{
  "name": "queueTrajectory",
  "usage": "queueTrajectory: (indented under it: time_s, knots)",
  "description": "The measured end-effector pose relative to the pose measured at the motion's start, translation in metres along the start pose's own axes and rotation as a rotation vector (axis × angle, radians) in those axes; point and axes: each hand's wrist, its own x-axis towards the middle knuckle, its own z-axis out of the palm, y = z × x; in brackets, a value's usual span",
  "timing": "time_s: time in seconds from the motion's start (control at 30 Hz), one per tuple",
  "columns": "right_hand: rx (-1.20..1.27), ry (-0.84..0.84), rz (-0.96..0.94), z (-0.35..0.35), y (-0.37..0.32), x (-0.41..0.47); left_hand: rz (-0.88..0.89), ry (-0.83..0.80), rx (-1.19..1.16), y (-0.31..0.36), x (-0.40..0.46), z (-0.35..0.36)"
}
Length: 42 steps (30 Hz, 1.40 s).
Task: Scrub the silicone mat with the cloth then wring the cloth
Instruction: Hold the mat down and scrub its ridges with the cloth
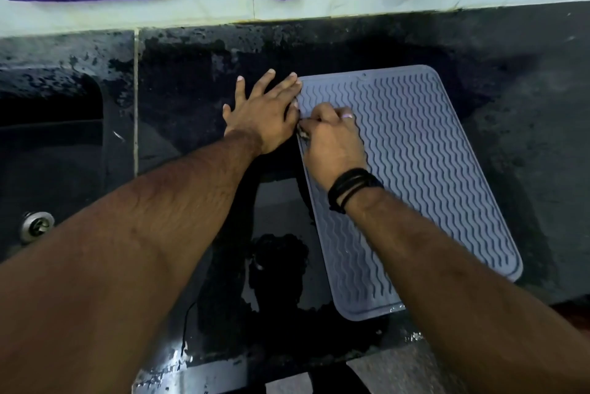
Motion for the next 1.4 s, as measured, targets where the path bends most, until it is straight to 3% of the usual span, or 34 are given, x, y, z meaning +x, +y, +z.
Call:
queueTrajectory:
  time_s: [0.2,0.37,0.53,0.73,0.93,1.17,1.4]
  knots:
    - [-0.096,0.017,-0.064,0.005,0.007,-0.022,-0.002,0.003,0.002,0.001,0.0,0.0]
    - [-0.079,-0.003,-0.051,0.002,-0.003,0.003,0.001,0.004,0.008,0.0,0.002,0.001]
    - [-0.068,-0.01,-0.097,0.009,0.009,-0.038,0.011,-0.001,0.017,-0.001,0.002,0.001]
    - [-0.066,-0.014,-0.051,0.003,0.0,-0.011,0.042,-0.008,0.05,-0.004,0.006,0.004]
    - [-0.026,0.019,-0.058,0.01,0.005,-0.057,0.037,-0.018,0.045,-0.003,0.005,0.002]
    - [-0.02,0.022,-0.013,0.01,-0.001,-0.029,0.025,-0.018,0.054,0.0,0.004,0.002]
    - [-0.005,0.04,-0.068,0.011,0.009,-0.059,0.033,-0.017,0.078,0.003,0.002,0.001]
